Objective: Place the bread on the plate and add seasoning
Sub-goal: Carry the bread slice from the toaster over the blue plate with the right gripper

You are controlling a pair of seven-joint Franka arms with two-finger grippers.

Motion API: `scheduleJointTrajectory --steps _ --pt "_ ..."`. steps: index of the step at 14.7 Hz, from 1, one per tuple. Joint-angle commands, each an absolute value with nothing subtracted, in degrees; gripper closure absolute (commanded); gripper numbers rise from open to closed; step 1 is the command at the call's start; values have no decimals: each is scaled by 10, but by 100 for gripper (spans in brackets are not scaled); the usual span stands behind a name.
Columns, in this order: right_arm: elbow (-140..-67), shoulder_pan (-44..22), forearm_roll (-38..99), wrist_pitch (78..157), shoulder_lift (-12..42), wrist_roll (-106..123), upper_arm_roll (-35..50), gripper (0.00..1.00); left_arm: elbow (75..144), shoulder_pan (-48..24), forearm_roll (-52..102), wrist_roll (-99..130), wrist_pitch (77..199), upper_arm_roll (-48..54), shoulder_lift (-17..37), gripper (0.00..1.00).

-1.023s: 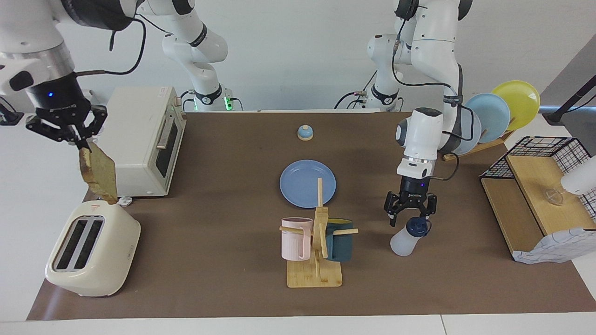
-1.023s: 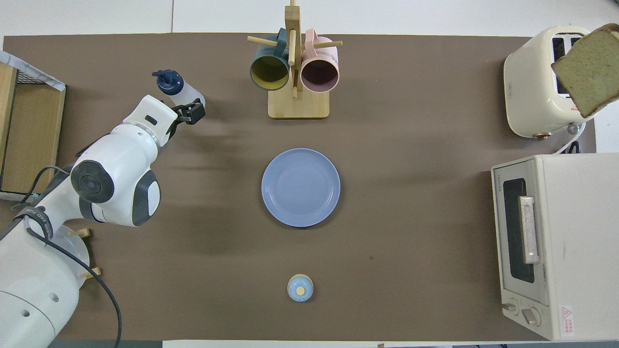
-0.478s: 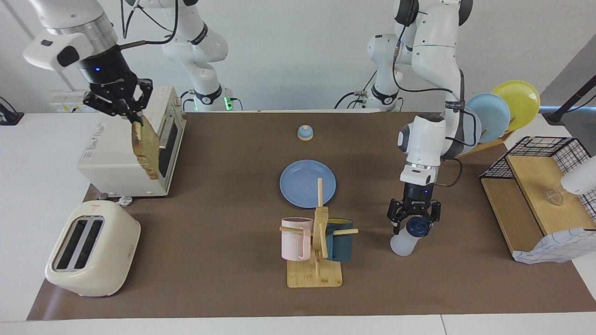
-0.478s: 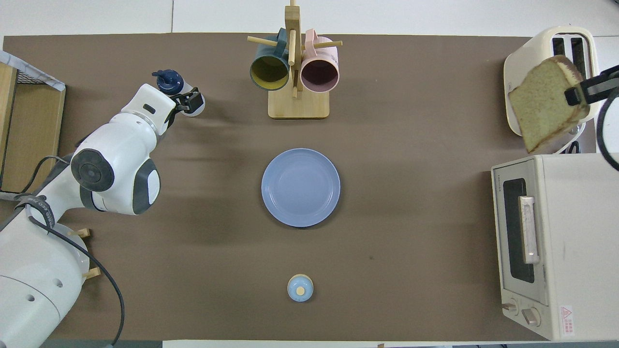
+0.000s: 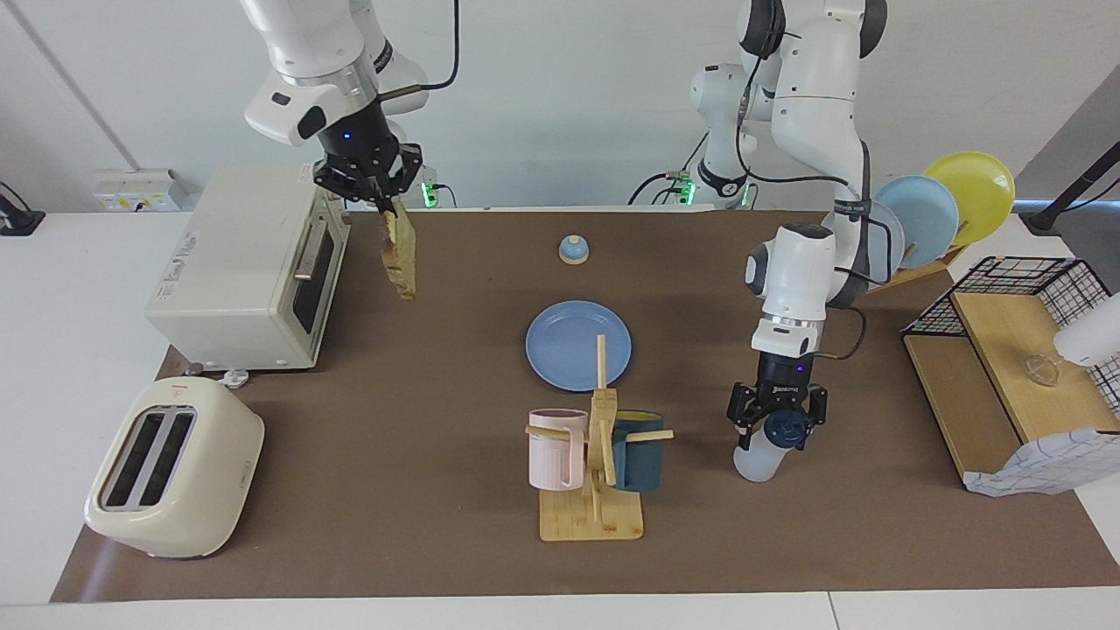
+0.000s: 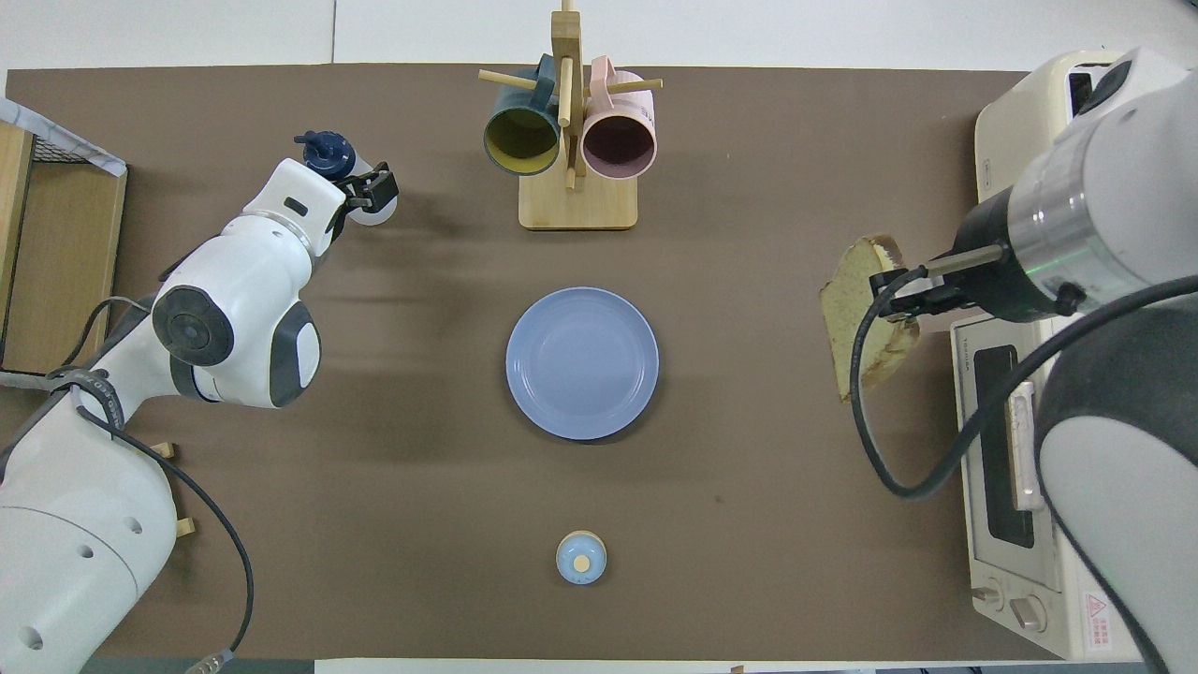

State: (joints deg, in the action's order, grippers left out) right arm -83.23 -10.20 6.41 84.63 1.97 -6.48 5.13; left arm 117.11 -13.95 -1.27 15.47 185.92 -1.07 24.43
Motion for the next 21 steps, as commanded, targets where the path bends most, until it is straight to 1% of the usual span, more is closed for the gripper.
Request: scheduleJointTrajectory --steps 1,2,4,6,8,9,10,11,12,13,14,15,16,18,19,20,21 --pt "-950 -113 105 931 -45 -104 51 100 1158 -157 0 160 1883 -31 262 0" --pt "-979 -133 109 972 -55 -132 51 100 1158 -157 0 160 1884 -31 262 0" --pt "-1019 -157 140 1026 -72 -192 52 100 1158 -157 1 161 1890 -31 262 11" --pt "-1048 -181 168 1062 -83 -251 52 100 1158 -155 1 161 1898 -31 262 23" --pt "-1079 -193 207 1087 -98 -283 51 100 1158 -153 1 161 1899 -31 262 29" --pt "-1108 -199 230 1117 -110 -285 52 100 1158 -153 1 162 1902 -31 262 31" --pt "-1134 -210 249 1155 -115 -285 51 100 1158 -151 1 162 1904 -31 263 36" --pt "-1147 -226 259 1189 -112 -283 51 100 1158 -151 1 162 1904 -31 262 38" --pt "-1166 -243 264 1227 -109 -284 51 100 1159 -151 1 162 1905 -31 262 44" --pt "-1185 -253 280 1259 -109 -286 52 100 1158 -150 1 162 1905 -31 263 47" --pt "-1203 -267 315 1301 -108 -287 51 100 1159 -150 1 162 1905 -30 262 49" --pt "-1222 -288 332 1352 -99 -285 51 100 1159 -149 1 162 1906 -30 263 53" --pt "-1229 -299 333 1389 -85 -278 51 100 1159 -149 1 162 1907 -30 263 54" --pt "-1229 -317 336 1445 -41 -258 52 100 1158 -147 0 160 1906 -31 260 56" --pt "-1230 -329 337 1488 -23 -253 52 100 1158 -147 0 158 1905 -31 258 57" --pt "-1230 -332 337 1509 -11 -251 52 100 1156 -146 0 157 1899 -31 252 57" --pt "-1233 -333 337 1513 -4 -243 52 100 1154 -142 -2 156 1894 -31 251 57"
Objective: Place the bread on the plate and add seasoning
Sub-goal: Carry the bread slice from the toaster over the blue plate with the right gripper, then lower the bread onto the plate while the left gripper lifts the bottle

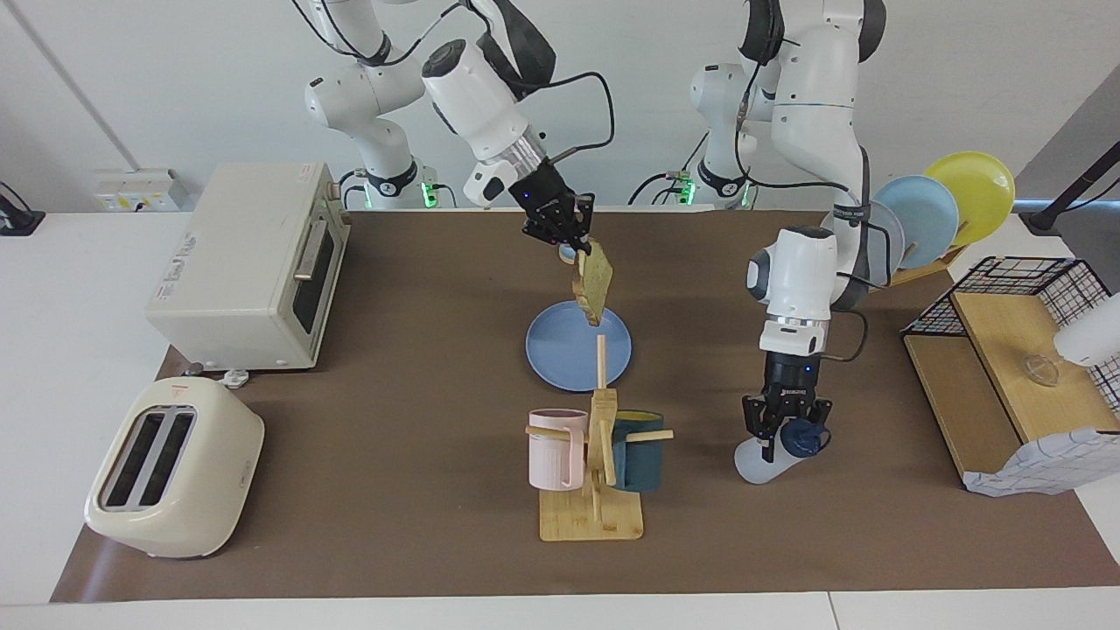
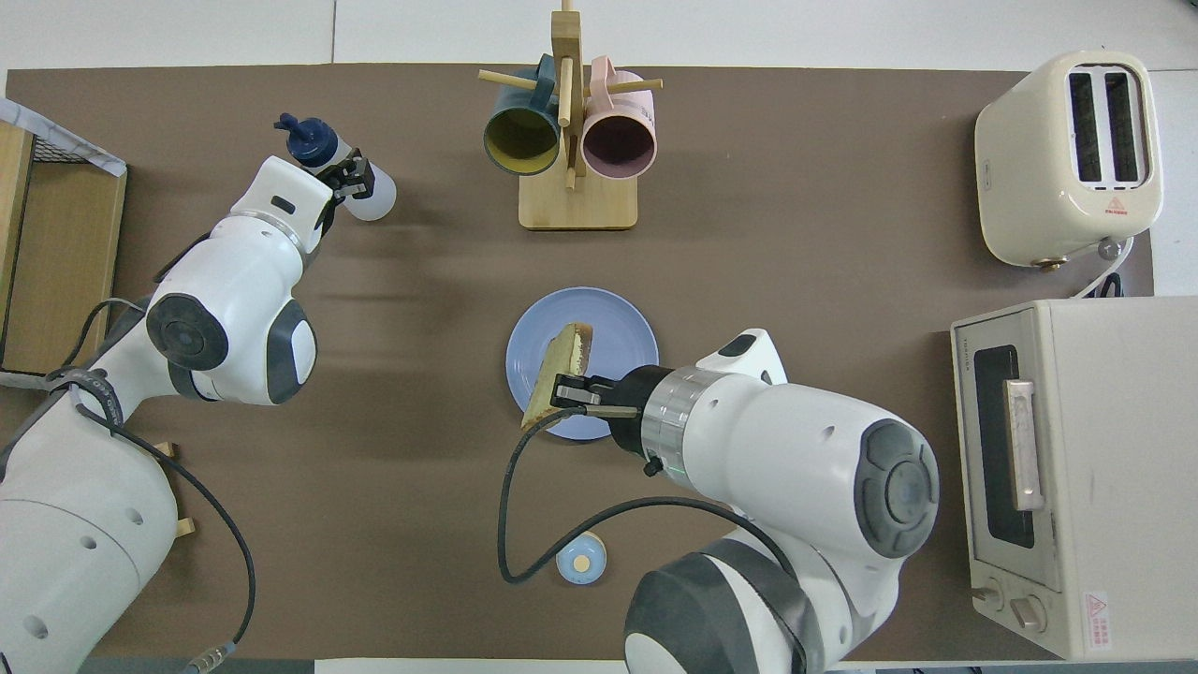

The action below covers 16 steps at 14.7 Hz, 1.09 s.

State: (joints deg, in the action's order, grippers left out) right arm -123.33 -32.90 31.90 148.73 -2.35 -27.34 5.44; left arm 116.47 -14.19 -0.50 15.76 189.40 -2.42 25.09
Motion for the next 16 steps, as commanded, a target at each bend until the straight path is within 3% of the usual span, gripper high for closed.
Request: scheduleJointTrajectory --steps 1,11,16 --pt "-1243 -334 339 1518 -1 -233 52 100 1149 -140 -3 154 1879 -31 244 57" --pt "-1269 -352 475 1621 36 -93 53 100 1070 -142 -6 127 1658 -31 194 58" --pt "-1270 -358 501 1632 39 -53 52 100 1022 -142 -7 93 1532 -29 174 58"
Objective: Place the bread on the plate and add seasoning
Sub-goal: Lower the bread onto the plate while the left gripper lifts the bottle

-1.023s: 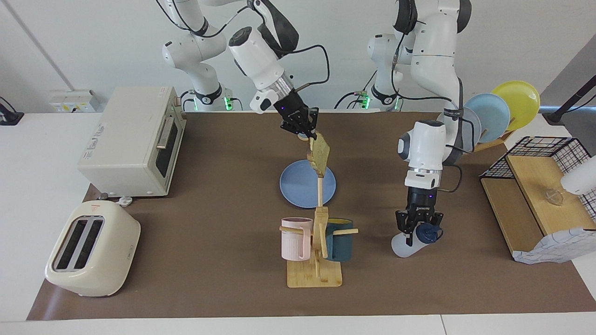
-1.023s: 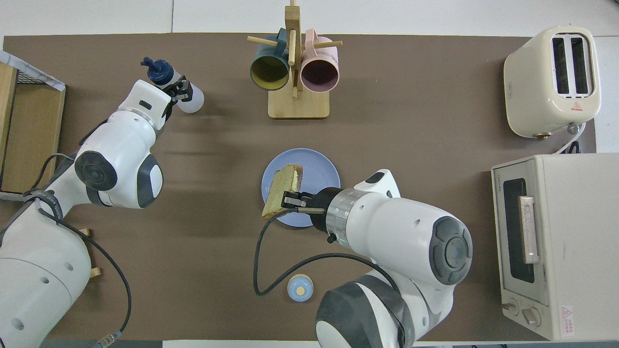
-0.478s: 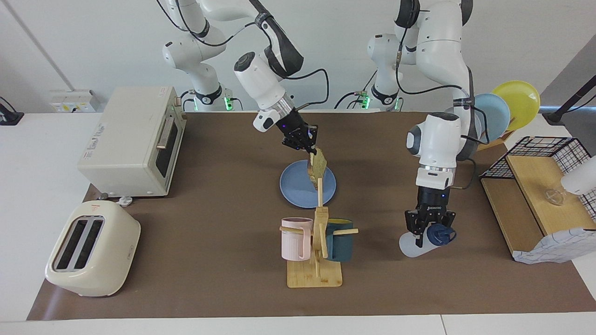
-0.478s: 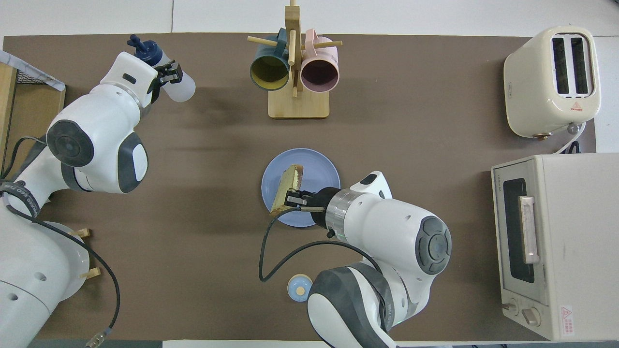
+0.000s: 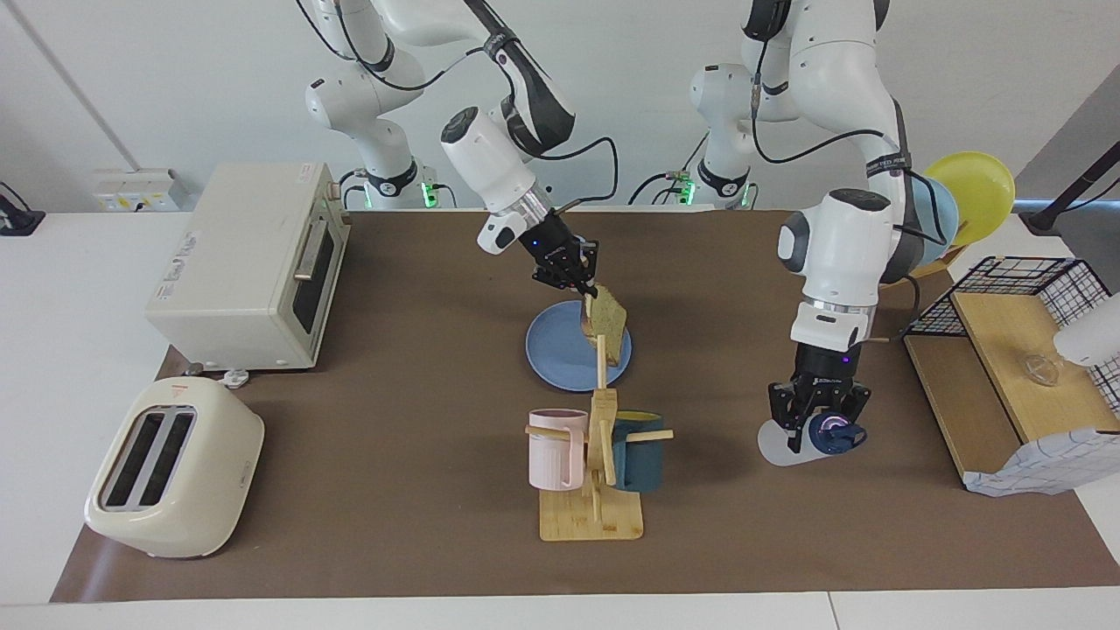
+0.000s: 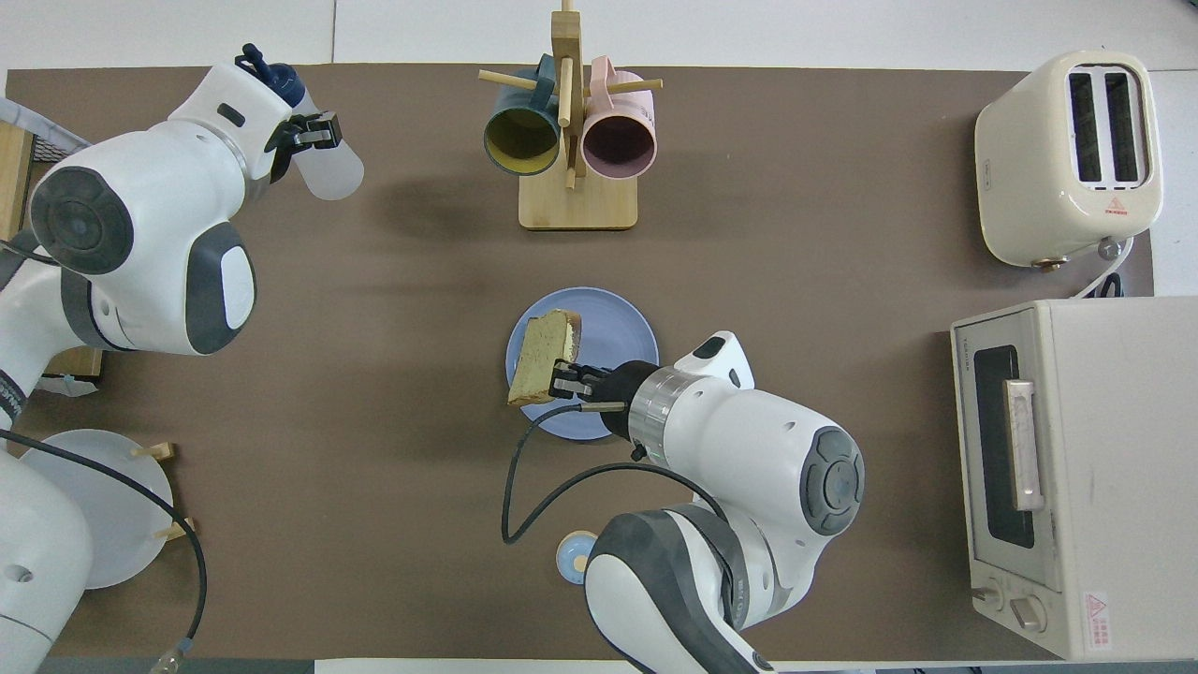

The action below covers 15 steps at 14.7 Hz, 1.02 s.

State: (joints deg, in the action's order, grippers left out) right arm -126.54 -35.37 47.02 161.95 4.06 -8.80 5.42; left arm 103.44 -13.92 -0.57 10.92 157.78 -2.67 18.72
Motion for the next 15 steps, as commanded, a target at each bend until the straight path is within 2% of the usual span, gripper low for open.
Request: scheduleJointTrajectory --steps 1,9,15 --pt "-1270 -358 514 1635 39 -43 52 100 1018 -143 -7 90 1515 -28 168 58" --pt "-1294 -367 684 1657 38 108 52 100 1002 -149 -6 40 1367 -18 110 58" --pt "-1310 -362 702 1656 34 143 52 100 1004 -149 6 -16 1265 -9 61 58"
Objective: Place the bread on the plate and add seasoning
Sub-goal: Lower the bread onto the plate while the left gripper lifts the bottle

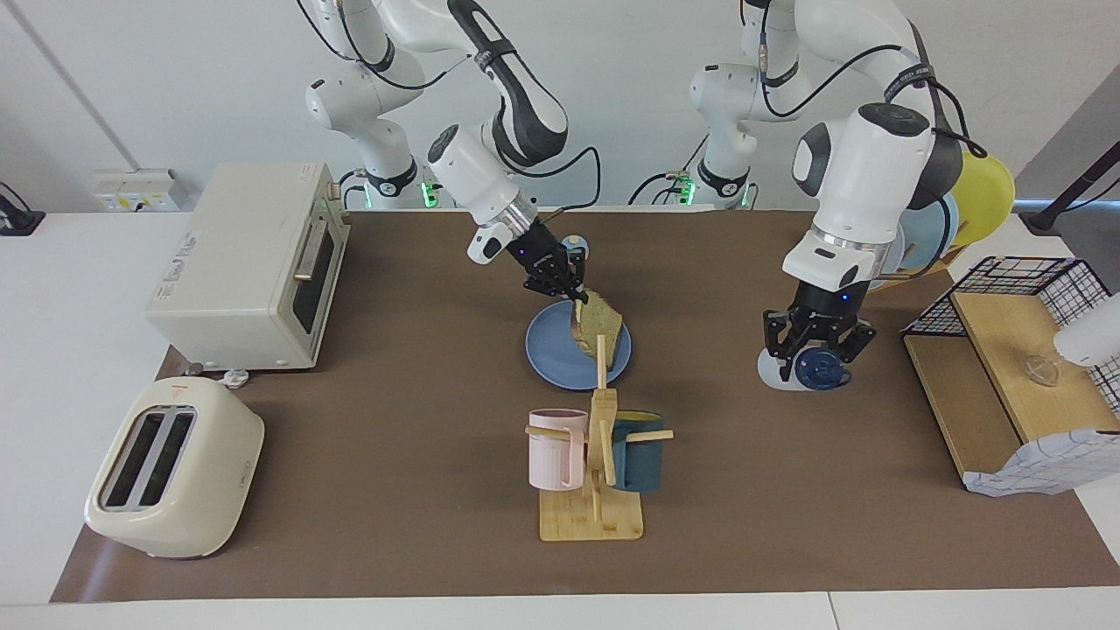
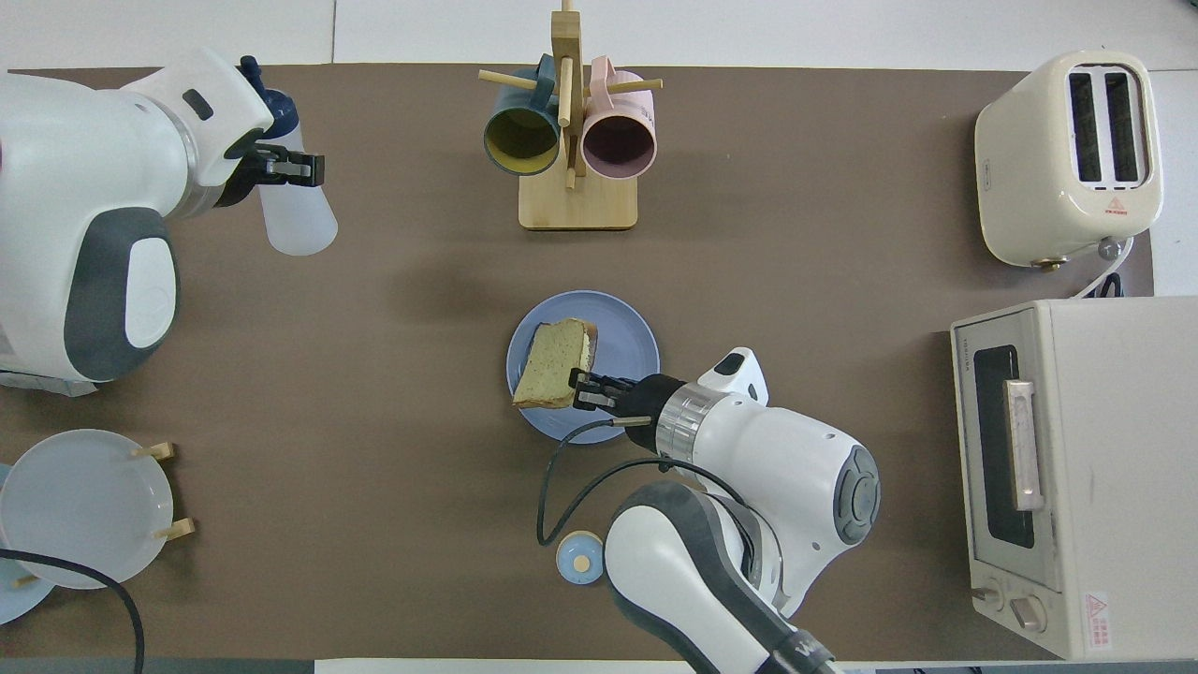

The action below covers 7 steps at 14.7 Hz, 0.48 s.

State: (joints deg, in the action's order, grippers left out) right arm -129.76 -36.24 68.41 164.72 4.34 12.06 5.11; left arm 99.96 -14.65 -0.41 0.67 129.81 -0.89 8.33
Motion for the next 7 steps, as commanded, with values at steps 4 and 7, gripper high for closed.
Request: scheduleJointTrajectory --steps 4,7 --pt "-1310 -350 703 1652 34 145 51 68 1003 -143 21 -70 1203 -9 32 58" --pt "-1309 -332 703 1651 35 184 51 52 1002 -142 29 -91 1167 -11 11 59"
